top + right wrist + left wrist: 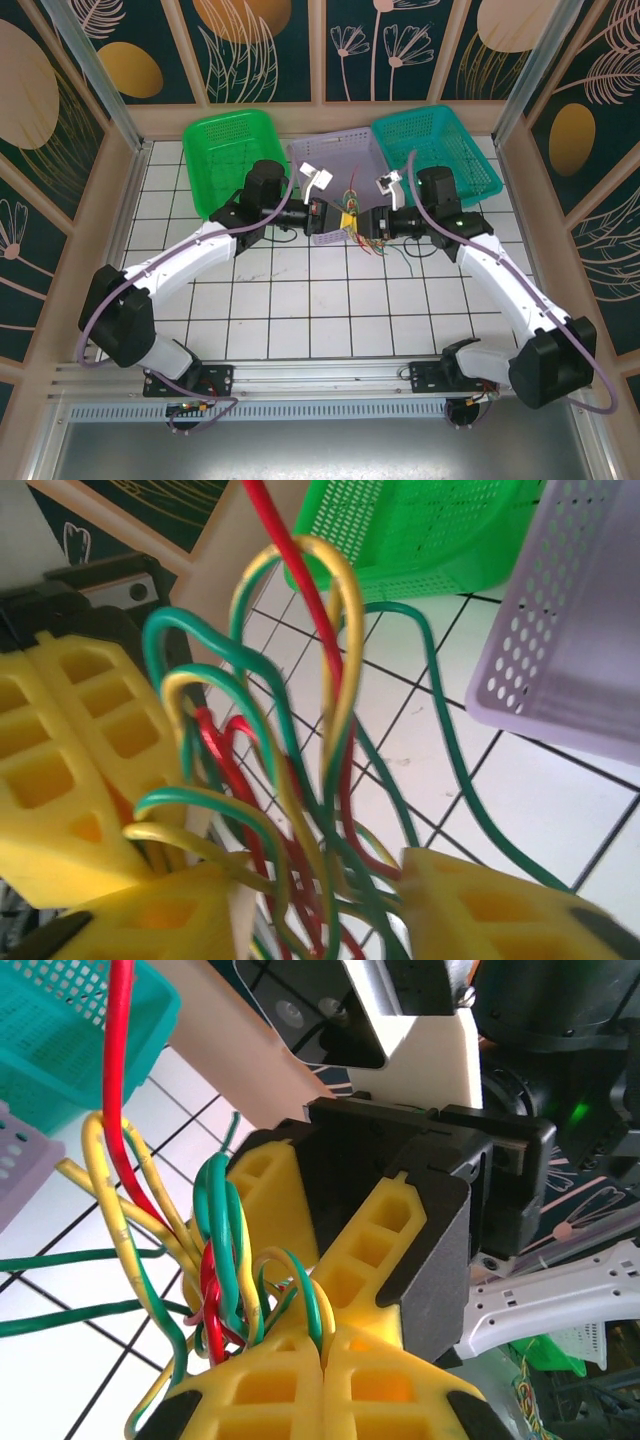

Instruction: Untangle the cables

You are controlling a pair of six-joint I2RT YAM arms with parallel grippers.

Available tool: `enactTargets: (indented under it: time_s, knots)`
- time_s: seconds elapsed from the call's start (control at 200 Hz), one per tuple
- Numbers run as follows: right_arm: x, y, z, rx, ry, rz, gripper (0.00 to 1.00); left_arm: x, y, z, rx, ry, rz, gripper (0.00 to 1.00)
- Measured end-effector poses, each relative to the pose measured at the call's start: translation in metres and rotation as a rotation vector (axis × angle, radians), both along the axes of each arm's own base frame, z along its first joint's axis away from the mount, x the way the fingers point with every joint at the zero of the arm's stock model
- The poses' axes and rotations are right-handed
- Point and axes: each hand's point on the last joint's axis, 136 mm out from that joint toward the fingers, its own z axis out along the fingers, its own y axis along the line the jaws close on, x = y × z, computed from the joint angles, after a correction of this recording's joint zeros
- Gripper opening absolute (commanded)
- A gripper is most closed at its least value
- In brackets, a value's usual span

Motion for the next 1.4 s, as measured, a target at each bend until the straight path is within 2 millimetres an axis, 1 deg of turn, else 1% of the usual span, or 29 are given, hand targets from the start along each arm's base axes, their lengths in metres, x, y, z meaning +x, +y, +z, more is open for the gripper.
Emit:
enactTargets:
  time_s: [0.06,0.085,0.195,0.34,0.345,0.37,0.385,0.395,0.415,0.465,0.5,0.526,0.571,0.641,0.706,0.816,0.901,0.971,1.166,1.276,1.401]
  knots:
    - [0.0,0.003,-0.002,0.0,0.001,0.012,0.1,0.002,0.0,-0.004,0.014,0.01,0.008,0.0]
    - [0.0,0.004,-0.003,0.001,0.0,0.018,0.08,0.004,0.0,-0.006,0.02,0.011,0.014,0.0]
    - [0.002,0.004,-0.001,0.005,0.011,-0.001,0.0,0.009,0.002,-0.006,0.032,-0.002,0.035,0.0]
    - [0.007,0.004,-0.001,0.008,0.023,-0.036,0.0,0.018,0.007,-0.008,0.059,-0.028,0.091,0.0]
    - [0.007,0.004,-0.001,0.008,0.024,-0.037,0.0,0.018,0.007,-0.008,0.06,-0.028,0.094,0.01]
    - [0.007,0.004,-0.001,0.014,0.031,-0.04,0.0,0.019,0.008,-0.008,0.065,-0.032,0.105,0.14]
    - [0.007,0.004,-0.001,0.02,0.039,-0.046,0.0,0.02,0.009,-0.007,0.068,-0.037,0.111,0.29]
    - [0.007,0.004,-0.001,0.022,0.041,-0.047,0.0,0.02,0.009,-0.007,0.07,-0.037,0.115,0.37]
    - [0.007,0.005,0.0,0.028,0.045,-0.051,0.0,0.021,0.01,-0.006,0.073,-0.043,0.121,0.46]
    - [0.008,0.004,-0.001,0.042,0.074,-0.073,0.0,0.024,0.013,-0.004,0.079,-0.052,0.15,0.56]
    - [0.008,0.002,-0.003,0.053,0.102,-0.097,0.0,0.026,0.016,-0.001,0.081,-0.061,0.172,0.61]
    - [0.009,0.0,-0.004,0.064,0.124,-0.112,0.0,0.027,0.018,0.003,0.077,-0.066,0.186,0.62]
    - [0.009,-0.002,-0.005,0.088,0.163,-0.133,0.0,0.028,0.022,0.01,0.064,-0.073,0.212,0.63]
    - [0.01,-0.002,-0.002,0.133,0.222,-0.153,0.0,0.026,0.029,0.021,0.033,-0.091,0.238,0.64]
    - [0.01,-0.001,0.004,0.173,0.266,-0.157,0.0,0.019,0.034,0.023,0.01,-0.091,0.244,0.65]
    - [0.009,0.002,0.018,0.228,0.32,-0.131,0.0,0.015,0.035,0.017,-0.009,-0.073,0.241,0.68]
    - [0.01,0.007,0.03,0.26,0.355,-0.099,0.0,0.014,0.033,0.009,-0.018,-0.049,0.226,0.69]
    - [0.009,0.009,0.038,0.278,0.376,-0.075,0.0,0.013,0.029,0.007,-0.043,-0.037,0.211,0.69]
    - [0.006,0.013,0.047,0.32,0.439,-0.053,0.0,0.008,0.025,0.0,-0.13,0.014,0.179,0.69]
    - [0.007,0.014,0.053,0.344,0.457,-0.051,0.0,0.006,0.022,0.001,-0.185,0.034,0.163,0.66]
    - [0.008,0.016,0.06,0.371,0.477,-0.047,0.0,0.005,0.013,0.009,-0.244,0.041,0.139,0.64]
